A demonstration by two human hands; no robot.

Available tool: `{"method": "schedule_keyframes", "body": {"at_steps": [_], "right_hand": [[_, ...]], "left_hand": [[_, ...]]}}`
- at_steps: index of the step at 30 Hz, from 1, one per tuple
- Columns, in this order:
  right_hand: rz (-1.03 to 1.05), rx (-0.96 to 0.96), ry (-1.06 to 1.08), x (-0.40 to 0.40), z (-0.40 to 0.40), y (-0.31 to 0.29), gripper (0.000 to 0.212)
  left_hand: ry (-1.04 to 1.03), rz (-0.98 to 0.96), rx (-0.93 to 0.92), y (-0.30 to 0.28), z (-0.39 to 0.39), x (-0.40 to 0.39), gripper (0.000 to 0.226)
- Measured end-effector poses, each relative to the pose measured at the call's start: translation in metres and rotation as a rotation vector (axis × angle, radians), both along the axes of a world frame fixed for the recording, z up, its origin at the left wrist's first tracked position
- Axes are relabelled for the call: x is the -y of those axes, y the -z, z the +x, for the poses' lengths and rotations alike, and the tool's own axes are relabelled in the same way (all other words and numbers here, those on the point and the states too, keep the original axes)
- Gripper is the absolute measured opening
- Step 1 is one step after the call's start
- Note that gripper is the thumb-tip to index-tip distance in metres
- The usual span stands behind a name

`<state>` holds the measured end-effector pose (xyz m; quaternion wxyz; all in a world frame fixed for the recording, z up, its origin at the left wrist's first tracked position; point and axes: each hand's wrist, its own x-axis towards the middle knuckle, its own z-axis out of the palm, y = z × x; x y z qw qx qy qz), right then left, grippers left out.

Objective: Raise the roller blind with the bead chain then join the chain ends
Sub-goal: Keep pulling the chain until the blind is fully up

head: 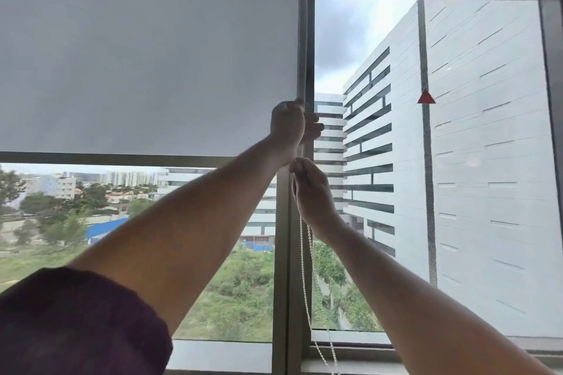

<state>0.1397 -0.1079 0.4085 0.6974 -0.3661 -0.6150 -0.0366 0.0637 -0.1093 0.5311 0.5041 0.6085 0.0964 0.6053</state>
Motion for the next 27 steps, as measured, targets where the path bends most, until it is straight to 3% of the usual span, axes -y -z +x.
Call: {"method": "schedule_keyframes", "body": {"at_steps": [5,10,15,19,27], "right_hand": [[0.003,0.133,0.1,0.012,0.014,-0.003,0.033],[-0.016,0.146,0.142,0.014,0.03,0.016,0.038],[-0.108,0.096,0.125,0.011,0.035,0.044,0.04],[-0.17,-0.054,-0.053,0.018,0.039,0.039,0.023],[-0.223,-0.364,-0.323,0.029,0.021,-0.047,0.031]], "left_hand": [[0.023,-0.117,0.112,-0.004,0.007,0.007,0.055],[0.159,-0.162,0.189,0.026,0.018,0.015,0.05],[0.137,-0.175,0.162,0.061,0.027,0.011,0.049],[0.042,-0.095,0.173,0.089,0.033,0.005,0.049],[0.139,-0.113,0.137,0.144,0.035,-0.005,0.043]]}}
